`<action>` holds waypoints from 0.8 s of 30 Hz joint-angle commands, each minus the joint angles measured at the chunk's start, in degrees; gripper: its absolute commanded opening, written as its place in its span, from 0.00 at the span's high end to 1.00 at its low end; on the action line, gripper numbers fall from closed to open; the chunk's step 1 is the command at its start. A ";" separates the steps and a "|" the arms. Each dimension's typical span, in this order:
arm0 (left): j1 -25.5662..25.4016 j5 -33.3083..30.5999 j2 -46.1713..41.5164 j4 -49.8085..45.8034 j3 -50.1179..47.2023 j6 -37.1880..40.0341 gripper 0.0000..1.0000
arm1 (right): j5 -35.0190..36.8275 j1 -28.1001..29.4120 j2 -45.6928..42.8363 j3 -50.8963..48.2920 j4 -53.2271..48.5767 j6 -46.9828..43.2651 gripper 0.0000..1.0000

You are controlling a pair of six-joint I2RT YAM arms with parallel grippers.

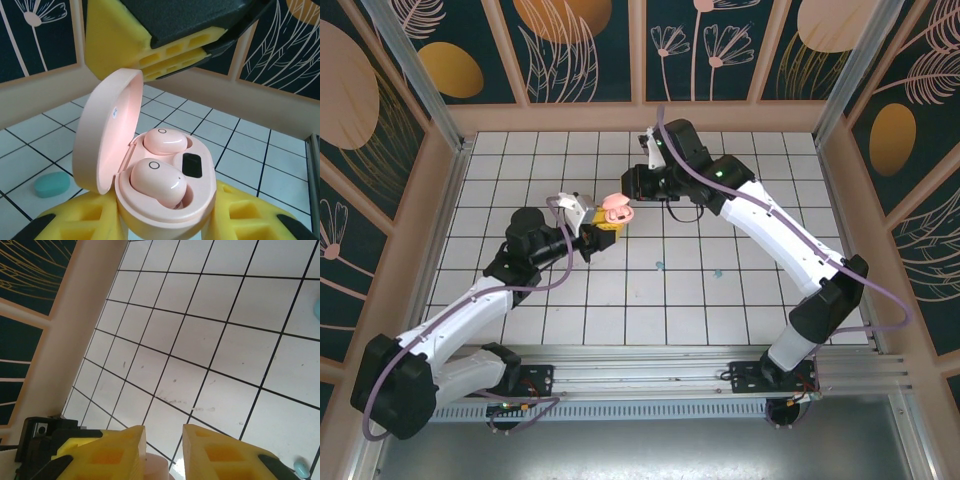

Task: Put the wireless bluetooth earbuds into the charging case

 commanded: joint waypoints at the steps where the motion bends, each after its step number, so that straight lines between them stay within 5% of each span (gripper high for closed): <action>1: -0.08 1.21 0.12 2.42 2.33 -1.08 0.83 | -2.03 -0.44 -3.59 -3.51 -0.49 -1.76 0.74; 11: -0.06 1.15 0.38 2.15 2.71 -1.26 0.83 | -5.00 -4.84 -14.54 -16.02 7.23 1.80 0.71; 18: -0.06 1.79 0.48 2.14 3.33 -1.65 0.83 | -12.53 -7.19 -16.71 -22.39 16.81 8.31 0.44; 24: -0.04 2.55 0.30 1.98 3.69 -2.07 0.83 | -19.56 -7.52 -15.50 -26.60 24.62 12.88 0.36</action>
